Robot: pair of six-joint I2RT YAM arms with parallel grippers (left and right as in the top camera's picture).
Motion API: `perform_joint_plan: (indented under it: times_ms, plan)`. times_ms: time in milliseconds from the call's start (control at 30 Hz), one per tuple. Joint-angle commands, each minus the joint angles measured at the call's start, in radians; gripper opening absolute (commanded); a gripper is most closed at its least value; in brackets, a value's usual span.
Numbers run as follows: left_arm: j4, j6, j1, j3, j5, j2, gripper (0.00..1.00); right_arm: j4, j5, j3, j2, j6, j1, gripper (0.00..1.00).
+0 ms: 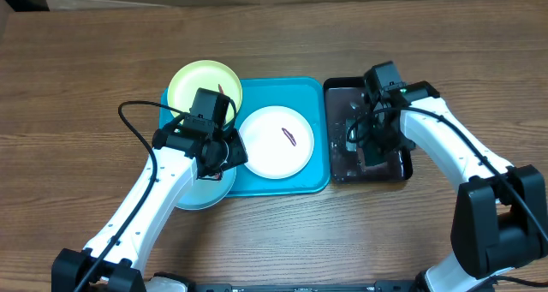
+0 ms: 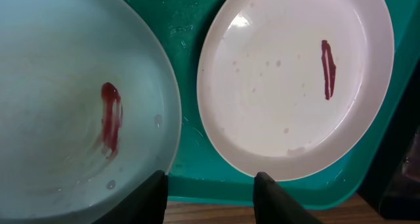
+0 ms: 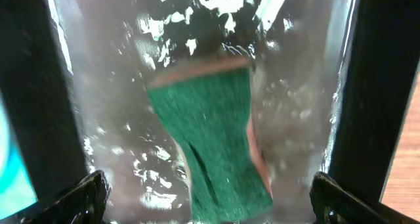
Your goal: Clean dirty plates on tray and stack at the side
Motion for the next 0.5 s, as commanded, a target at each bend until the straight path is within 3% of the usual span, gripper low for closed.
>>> perform_joint_plan:
  times_ms: [0,367,433,467]
  plan:
    - [0.001,-0.006,-0.01,-0.009,-0.01,0.002,0.44,0.031,0.006,-0.058,-0.015,0.0,0.002,0.99]
    - [0.0,-0.006,-0.01,-0.009,-0.01,0.002,0.45,0.167,0.002,-0.179,-0.015,0.0,0.006,0.96]
    - [0.0,-0.006,-0.01,-0.009,-0.01,0.002,0.45,0.165,-0.002,-0.186,-0.015,0.0,0.006,0.8]
    - [0.0,-0.006,-0.01,-0.009,-0.01,0.002,0.45,0.156,-0.006,-0.186,-0.015,0.0,0.006,0.22]
